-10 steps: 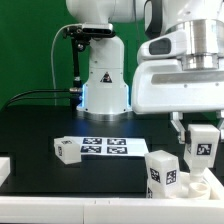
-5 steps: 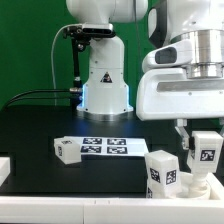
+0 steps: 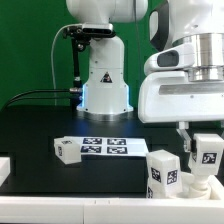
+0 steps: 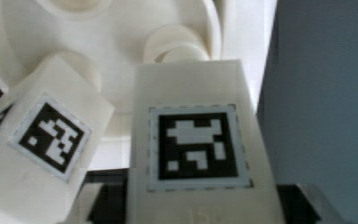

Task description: Assemble stool

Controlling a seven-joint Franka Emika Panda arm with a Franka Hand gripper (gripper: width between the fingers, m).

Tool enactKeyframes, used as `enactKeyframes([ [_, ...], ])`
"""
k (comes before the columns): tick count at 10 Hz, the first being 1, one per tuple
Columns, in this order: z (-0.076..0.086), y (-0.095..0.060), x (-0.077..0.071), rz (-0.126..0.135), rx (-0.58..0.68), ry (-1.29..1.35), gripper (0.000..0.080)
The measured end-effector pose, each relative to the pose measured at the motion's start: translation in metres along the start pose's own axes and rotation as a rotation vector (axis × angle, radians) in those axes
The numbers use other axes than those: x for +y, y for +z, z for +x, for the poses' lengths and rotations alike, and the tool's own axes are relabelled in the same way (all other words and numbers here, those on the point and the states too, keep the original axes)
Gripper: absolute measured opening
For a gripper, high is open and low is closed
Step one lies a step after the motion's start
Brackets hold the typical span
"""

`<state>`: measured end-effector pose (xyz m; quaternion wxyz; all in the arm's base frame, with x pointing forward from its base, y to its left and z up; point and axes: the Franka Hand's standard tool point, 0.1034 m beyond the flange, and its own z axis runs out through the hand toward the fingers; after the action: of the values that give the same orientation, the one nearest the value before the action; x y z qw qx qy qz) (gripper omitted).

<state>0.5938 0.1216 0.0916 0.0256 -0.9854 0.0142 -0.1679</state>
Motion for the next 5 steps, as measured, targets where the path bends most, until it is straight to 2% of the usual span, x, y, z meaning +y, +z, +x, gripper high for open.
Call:
enactKeyframes([
  [5,0.0029,0.0015,0.0007,0.000,0.020,0.000,0.0334],
])
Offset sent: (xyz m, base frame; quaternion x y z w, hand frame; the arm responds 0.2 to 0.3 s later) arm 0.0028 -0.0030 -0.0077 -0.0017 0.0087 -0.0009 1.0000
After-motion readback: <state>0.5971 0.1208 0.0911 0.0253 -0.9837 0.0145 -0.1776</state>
